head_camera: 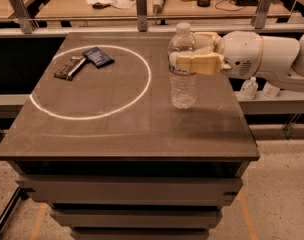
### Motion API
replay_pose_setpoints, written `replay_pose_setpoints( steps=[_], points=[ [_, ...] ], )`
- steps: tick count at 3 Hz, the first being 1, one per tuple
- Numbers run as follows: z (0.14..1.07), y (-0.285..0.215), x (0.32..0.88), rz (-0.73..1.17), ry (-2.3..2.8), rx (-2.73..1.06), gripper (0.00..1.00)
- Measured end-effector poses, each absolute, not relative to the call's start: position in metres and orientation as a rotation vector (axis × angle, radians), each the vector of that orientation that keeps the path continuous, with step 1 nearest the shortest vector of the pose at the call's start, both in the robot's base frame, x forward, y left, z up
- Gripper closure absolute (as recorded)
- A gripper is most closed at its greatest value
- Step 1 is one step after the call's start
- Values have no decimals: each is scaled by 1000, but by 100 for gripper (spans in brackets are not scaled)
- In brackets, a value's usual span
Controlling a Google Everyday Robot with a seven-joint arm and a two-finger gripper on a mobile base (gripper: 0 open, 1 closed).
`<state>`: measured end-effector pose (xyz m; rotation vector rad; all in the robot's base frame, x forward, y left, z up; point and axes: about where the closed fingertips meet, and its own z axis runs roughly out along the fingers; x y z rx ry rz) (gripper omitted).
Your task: Place water bottle upright
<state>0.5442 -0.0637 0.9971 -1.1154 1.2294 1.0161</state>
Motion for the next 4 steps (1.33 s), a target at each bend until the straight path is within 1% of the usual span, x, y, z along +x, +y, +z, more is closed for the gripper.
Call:
replay_pose_setpoints(
  steps=[1, 2, 4],
  points=[
    [979, -70, 537, 950, 1214, -1110, 100],
    [959, -75, 533, 922, 1201, -1105, 82],
    [945, -80, 532, 928, 1195, -1095, 36]
  ],
)
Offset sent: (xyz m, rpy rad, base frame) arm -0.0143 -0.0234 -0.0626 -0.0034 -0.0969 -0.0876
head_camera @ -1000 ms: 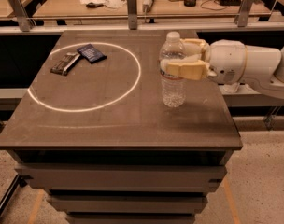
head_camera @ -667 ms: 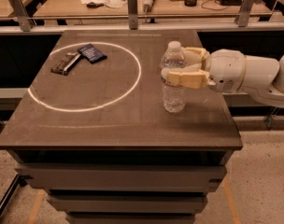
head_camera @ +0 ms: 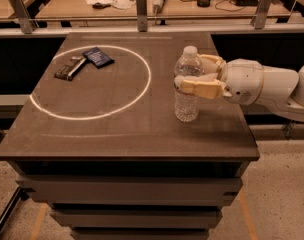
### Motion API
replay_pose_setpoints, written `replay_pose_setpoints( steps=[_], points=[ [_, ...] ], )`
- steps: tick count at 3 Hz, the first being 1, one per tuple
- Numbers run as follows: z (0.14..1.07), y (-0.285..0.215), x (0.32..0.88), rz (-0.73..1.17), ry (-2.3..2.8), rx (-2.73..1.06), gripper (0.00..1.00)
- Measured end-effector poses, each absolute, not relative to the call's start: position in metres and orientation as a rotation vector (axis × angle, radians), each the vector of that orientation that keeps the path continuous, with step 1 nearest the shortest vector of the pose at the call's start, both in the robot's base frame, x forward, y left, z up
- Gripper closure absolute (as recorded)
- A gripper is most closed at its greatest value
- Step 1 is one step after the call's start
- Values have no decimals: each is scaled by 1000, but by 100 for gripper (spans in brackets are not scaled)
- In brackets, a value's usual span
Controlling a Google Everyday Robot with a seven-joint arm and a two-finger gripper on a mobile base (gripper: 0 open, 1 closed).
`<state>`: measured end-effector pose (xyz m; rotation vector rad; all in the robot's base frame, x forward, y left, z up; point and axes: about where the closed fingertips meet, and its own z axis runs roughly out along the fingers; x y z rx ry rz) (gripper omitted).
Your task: Place water bottle upright
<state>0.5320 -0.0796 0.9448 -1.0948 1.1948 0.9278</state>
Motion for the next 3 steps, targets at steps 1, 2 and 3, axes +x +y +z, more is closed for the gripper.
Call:
replay_pose_setpoints(
  steps=[1, 2, 3],
  points=[
    [945, -80, 532, 928, 1195, -1095, 12],
    [937, -83, 534, 933, 1203, -1109, 0],
    [931, -89, 536, 932, 1213, -1129, 0]
  ],
)
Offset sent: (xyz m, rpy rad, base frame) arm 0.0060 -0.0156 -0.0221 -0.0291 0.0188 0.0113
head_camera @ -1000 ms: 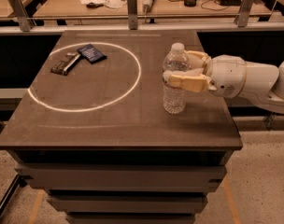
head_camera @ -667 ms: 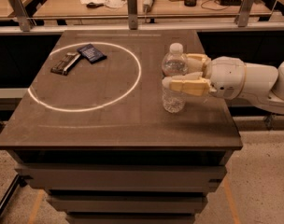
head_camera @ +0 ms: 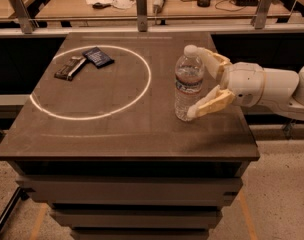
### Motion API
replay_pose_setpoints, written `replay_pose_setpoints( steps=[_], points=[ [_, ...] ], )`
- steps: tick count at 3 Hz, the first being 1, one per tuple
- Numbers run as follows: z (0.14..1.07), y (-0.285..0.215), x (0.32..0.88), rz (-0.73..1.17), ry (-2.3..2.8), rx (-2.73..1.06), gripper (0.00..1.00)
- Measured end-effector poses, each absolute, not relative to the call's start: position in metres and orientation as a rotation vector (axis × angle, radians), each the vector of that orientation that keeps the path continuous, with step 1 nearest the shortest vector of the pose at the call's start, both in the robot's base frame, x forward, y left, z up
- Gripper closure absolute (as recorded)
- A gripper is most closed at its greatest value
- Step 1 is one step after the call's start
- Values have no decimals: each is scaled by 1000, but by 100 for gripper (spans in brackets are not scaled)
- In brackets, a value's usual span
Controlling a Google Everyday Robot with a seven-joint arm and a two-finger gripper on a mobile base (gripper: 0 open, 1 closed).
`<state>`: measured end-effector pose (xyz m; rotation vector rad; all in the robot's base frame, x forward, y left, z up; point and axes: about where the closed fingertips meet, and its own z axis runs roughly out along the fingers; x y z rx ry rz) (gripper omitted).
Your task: Place water bottle upright
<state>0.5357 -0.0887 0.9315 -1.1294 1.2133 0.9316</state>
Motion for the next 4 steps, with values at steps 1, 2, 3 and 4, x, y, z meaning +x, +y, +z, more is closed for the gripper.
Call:
replay_pose_setpoints(
  steps=[1, 2, 3, 4],
  points=[
    [929, -105, 535, 908, 1255, -1158, 0],
    [923, -135, 532, 870, 1334, -1181, 0],
    [917, -164, 525, 828, 1415, -1204, 0],
    [915, -168, 524, 824, 1427, -1208, 0]
  ],
)
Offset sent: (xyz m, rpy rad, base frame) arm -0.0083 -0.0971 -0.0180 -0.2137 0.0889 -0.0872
